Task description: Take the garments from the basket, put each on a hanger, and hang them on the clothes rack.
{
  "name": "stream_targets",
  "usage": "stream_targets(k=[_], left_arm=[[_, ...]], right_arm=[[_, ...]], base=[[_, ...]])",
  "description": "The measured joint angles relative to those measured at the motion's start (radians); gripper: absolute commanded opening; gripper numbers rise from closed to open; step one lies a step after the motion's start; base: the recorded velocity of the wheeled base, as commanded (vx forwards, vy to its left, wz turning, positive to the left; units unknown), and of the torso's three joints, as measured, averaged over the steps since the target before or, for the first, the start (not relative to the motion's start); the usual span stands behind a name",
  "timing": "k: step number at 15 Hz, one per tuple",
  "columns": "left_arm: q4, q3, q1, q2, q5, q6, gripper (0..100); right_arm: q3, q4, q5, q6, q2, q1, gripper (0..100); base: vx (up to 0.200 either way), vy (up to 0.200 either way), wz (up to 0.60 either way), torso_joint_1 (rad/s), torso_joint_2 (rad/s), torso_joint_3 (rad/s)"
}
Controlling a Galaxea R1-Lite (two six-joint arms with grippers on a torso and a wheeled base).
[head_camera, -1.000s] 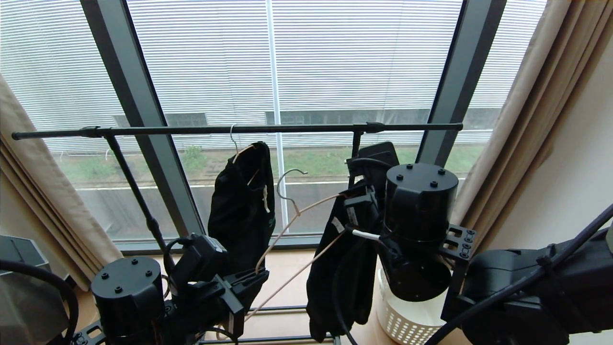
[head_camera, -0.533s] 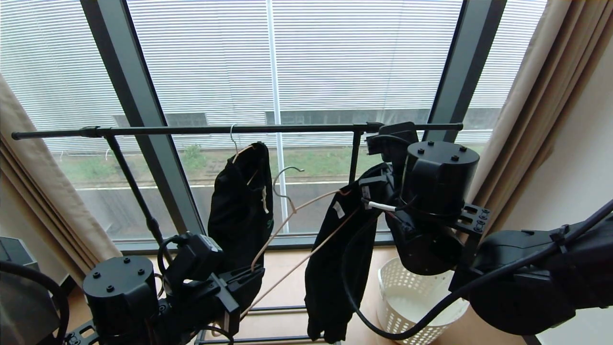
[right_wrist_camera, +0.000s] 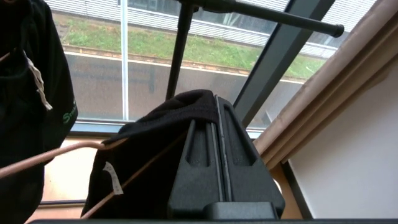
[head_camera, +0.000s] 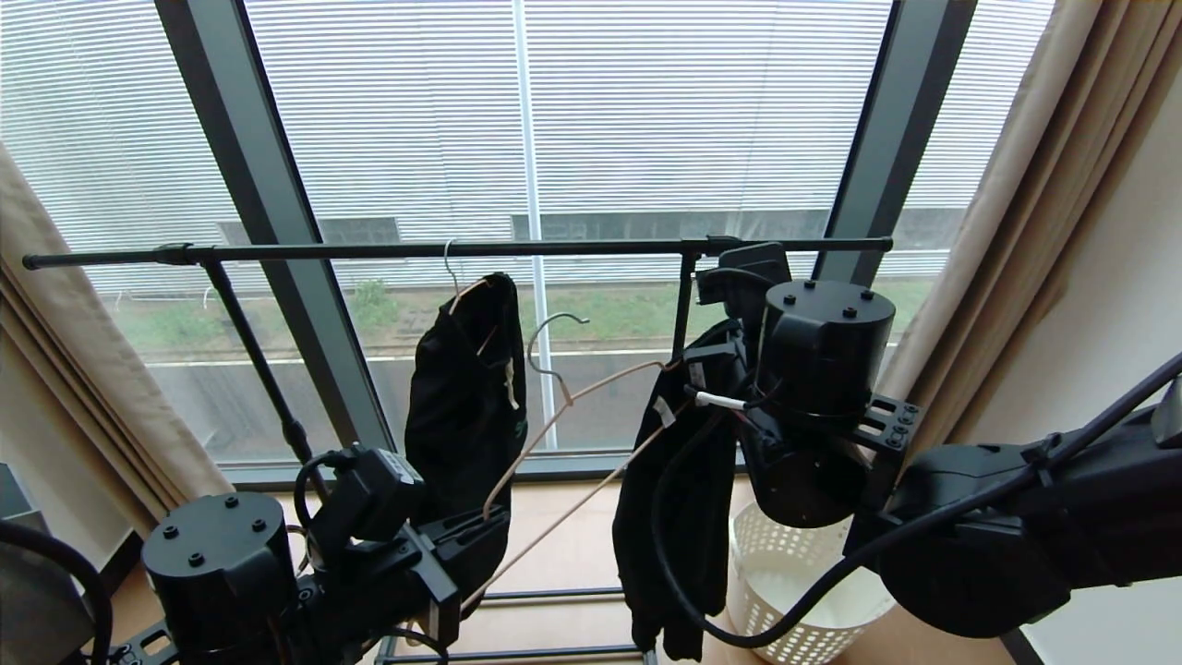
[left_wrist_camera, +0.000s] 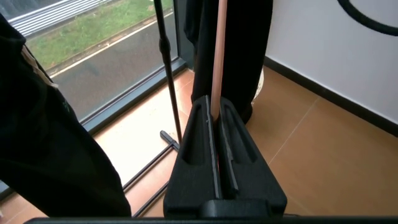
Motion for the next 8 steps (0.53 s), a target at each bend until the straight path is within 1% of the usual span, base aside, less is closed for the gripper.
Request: stream_targets(k=[2, 5, 8], left_arm=[[0.000, 0.001, 0.000, -0.013, 0.000, 0.000, 0], [0.000, -0.008, 0.002, -0.023, 0.008, -0.001, 0], [0.000, -0.032, 0.003, -0.016, 0.072, -0.001, 0]], right_arm=[[-0.005, -0.029, -0.004, -0.002, 0.017, -0.002, 0], [-0.004, -0.036, -0.011, -0.002, 0.032, -0.001, 0], [0.002, -0.036, -0.016, -0.003, 0.032, 0.024, 0]], base=[[0.000, 0.000, 0.00, 0.000, 0.00, 0.000], [0.000, 0.000, 0.00, 0.000, 0.00, 0.000], [0.000, 0.000, 0.00, 0.000, 0.00, 0.000]])
